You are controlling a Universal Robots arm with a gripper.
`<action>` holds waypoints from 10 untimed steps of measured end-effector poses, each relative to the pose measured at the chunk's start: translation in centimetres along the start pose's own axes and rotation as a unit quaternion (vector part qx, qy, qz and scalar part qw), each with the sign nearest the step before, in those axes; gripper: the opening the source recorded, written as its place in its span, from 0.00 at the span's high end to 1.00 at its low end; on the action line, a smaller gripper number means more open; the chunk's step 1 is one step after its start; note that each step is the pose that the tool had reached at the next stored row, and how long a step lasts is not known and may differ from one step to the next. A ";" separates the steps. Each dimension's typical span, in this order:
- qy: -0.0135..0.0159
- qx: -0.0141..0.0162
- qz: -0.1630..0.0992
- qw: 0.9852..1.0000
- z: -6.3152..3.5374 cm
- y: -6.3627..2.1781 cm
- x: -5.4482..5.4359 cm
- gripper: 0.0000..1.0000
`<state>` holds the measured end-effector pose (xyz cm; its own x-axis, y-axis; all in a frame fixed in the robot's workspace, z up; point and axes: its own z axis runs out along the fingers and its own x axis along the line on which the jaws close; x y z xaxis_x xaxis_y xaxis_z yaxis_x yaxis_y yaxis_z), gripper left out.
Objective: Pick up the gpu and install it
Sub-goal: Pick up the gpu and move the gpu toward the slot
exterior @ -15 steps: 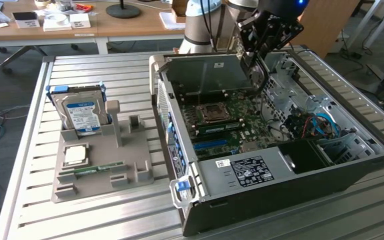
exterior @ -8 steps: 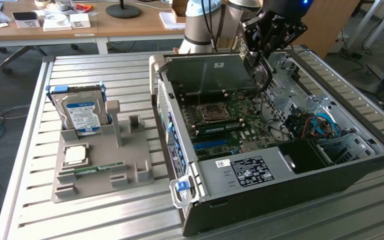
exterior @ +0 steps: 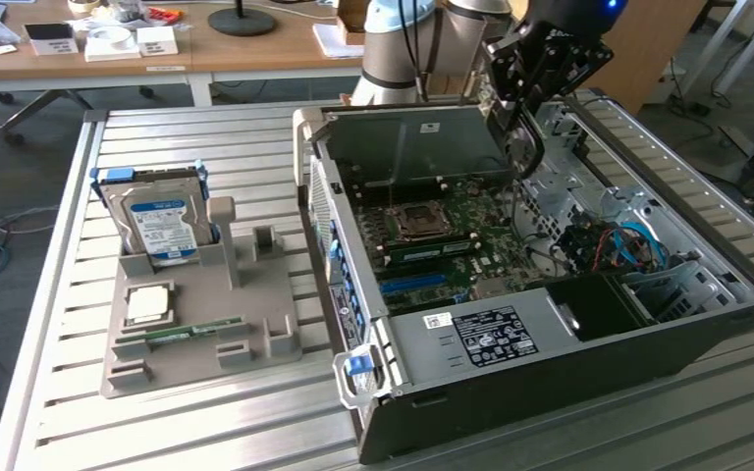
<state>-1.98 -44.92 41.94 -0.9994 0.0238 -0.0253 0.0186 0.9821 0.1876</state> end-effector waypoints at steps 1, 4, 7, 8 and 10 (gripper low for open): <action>0.000 0.000 0.000 1.000 0.01 0.00 -0.1 0.73; 0.000 0.000 0.000 1.000 0.02 0.01 -0.5 0.73; 0.000 0.000 0.000 1.000 0.02 0.02 -0.9 0.73; 0.000 0.000 0.000 1.000 0.03 0.02 -0.9 0.73; 0.000 0.000 0.000 1.000 0.03 0.02 -0.9 0.73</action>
<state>-1.03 -44.92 41.94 -0.9994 0.0239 -0.0253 0.0188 0.9821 0.1876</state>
